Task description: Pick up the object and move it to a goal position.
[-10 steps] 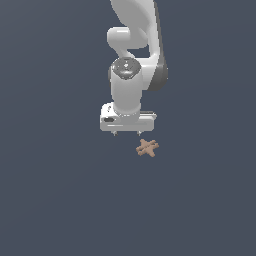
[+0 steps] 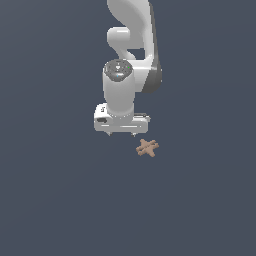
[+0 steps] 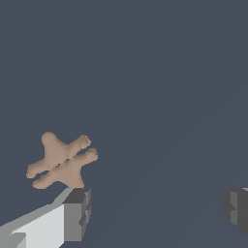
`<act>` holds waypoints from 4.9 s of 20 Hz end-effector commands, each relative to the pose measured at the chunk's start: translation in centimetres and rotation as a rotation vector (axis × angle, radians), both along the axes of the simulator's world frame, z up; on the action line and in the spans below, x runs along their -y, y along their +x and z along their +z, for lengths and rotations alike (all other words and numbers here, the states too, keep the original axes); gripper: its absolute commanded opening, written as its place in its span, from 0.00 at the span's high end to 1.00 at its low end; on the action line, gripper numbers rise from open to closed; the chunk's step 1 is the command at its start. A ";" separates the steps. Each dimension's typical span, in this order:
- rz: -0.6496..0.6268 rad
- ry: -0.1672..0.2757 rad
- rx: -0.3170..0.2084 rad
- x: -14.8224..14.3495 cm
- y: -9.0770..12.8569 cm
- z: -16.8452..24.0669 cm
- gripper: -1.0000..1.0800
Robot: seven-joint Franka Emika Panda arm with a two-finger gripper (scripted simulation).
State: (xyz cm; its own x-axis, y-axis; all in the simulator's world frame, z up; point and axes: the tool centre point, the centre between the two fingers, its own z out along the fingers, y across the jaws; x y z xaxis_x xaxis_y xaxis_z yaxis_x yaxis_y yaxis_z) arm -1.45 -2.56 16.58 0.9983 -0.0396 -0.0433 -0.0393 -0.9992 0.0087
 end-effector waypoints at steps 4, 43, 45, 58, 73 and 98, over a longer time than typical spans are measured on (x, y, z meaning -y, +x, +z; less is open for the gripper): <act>-0.014 -0.004 -0.002 0.9 0.0 0.0 0.04; -0.431 -0.003 0.043 -12.3 -2.1 -9.6 0.04; -0.439 -0.003 0.044 -12.5 -2.1 -9.8 0.04; -0.441 -0.003 0.044 -12.5 -2.3 -12.5 0.04; -0.442 -0.003 0.044 -12.6 -2.2 -14.9 1.00; -0.320 0.085 0.171 -7.9 1.1 -9.6 1.00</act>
State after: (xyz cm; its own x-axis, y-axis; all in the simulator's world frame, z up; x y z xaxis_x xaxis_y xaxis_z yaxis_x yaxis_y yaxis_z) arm -0.73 6.01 6.29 0.9251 -0.3684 0.0917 -0.3601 -0.9280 -0.0954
